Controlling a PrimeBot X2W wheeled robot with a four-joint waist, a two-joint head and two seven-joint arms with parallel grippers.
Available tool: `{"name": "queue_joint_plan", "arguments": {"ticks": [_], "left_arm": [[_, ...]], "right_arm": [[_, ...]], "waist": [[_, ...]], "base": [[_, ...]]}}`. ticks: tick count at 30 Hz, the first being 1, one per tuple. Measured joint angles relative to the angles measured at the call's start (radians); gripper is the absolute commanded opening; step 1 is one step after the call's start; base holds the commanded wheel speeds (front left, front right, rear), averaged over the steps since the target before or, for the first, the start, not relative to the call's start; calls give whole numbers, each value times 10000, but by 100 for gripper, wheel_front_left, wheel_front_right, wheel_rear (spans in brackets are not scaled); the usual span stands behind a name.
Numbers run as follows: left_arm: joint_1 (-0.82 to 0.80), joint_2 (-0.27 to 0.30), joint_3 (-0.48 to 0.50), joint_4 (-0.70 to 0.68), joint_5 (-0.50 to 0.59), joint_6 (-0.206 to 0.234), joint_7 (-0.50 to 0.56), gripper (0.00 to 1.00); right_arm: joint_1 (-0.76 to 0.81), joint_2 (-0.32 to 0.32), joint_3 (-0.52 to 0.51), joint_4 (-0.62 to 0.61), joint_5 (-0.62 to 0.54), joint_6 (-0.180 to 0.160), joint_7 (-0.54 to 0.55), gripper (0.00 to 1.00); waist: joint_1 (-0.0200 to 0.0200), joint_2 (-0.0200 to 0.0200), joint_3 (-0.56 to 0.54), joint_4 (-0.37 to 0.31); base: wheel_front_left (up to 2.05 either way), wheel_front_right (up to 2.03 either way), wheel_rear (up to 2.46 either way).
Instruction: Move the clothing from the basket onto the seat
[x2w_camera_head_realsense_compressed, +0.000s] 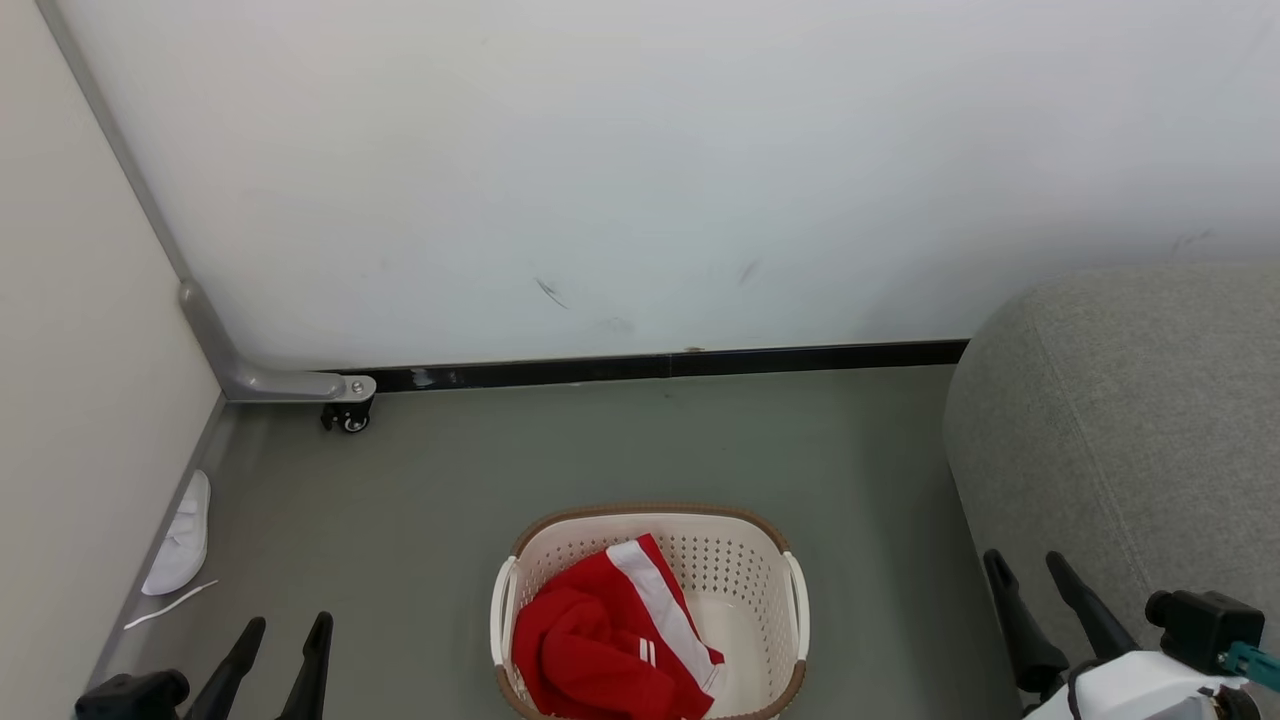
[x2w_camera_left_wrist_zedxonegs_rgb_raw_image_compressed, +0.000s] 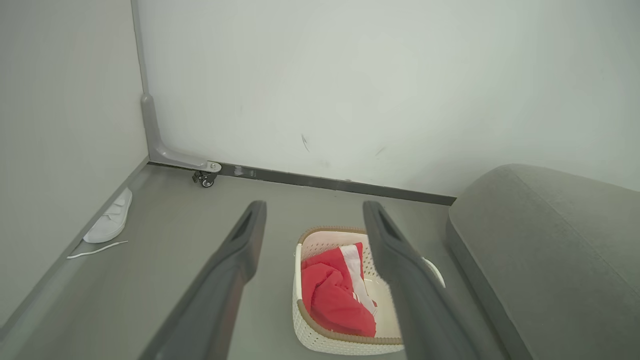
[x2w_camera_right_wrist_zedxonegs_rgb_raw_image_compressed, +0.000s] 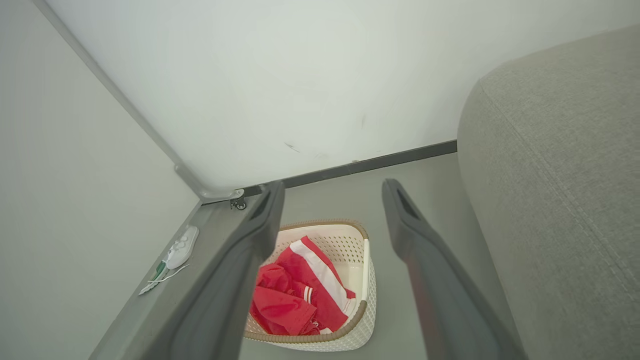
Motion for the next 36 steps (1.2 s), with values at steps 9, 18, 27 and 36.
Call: {"name": "queue_joint_plan", "arguments": {"ticks": [9,18,27,36], "left_arm": [[29,-27,-44,-169,1352,4,-328,100],[273,-19,-10,-146,2732,4,-675,100],[390,-50,71,-138,3143,0,-759,100],[390,-115,337,-107,3147,-13,-759,100]], "right_arm": [[172,221,-161,146,-1634,0,-267,100],[358,349,-359,290,-3379,2,-589,100],[351,531,-364,290,-3831,2,-681,100],[344,619,-487,291,-3839,2,-681,100]], "waist": [[-3,0,-39,-12],[-4,0,-20,-32],[-4,0,138,-72],[-5,0,376,-125]], "base": [[0,0,0],[0,0,0],[0,0,0],[0,0,0]]}}
